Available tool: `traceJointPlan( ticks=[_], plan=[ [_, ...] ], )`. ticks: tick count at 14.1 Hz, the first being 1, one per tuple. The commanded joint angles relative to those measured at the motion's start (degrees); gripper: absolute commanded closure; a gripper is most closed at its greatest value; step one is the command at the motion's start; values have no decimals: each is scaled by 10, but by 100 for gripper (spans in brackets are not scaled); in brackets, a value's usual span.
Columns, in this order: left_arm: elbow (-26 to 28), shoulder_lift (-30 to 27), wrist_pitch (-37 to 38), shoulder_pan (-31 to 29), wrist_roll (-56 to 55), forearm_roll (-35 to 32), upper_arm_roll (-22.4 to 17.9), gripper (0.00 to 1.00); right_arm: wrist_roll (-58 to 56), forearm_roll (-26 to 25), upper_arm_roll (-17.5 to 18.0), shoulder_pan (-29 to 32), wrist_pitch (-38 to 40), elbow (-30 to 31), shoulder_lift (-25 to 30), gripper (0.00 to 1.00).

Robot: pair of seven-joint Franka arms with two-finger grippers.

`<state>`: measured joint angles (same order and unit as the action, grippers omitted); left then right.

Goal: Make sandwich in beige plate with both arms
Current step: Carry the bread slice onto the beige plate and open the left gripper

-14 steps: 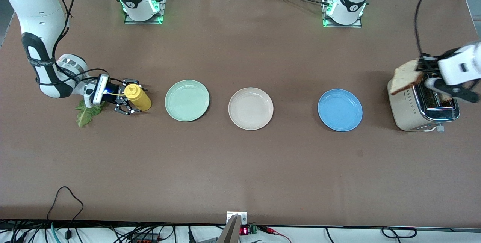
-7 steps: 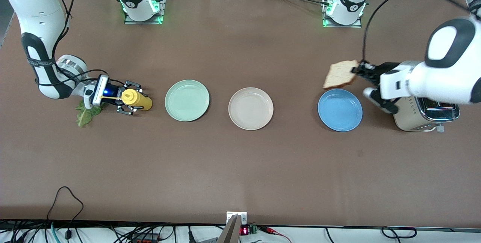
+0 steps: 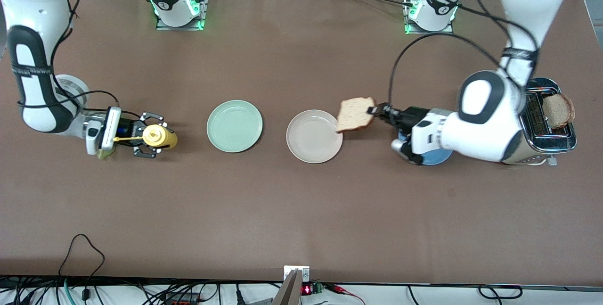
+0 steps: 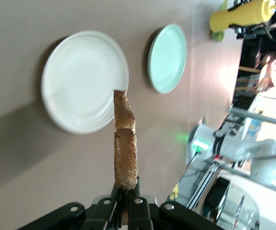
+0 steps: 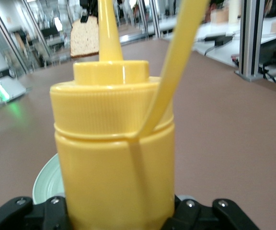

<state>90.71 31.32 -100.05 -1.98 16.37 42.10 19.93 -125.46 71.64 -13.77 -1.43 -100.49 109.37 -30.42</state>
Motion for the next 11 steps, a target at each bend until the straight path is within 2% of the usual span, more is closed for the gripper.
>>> traceJointPlan(
  ticks=[1,4,7,11],
  plan=[
    [3,32,-67,29,53,54,-2,100,103,-75,-7,-32,-33,-29,49,73],
    [22,60,-137,51,119,97,-1,100,213,-168,-7,-64,-62,-72,76,73],
    [67,73,-165,56,214,186,-1,100,309,-249,-7,-89,-65,-117,82,73],
    [79,101,-186,59,277,207,-1,100,434,-359,-6,-123,-62,-171,90,73]
  ],
)
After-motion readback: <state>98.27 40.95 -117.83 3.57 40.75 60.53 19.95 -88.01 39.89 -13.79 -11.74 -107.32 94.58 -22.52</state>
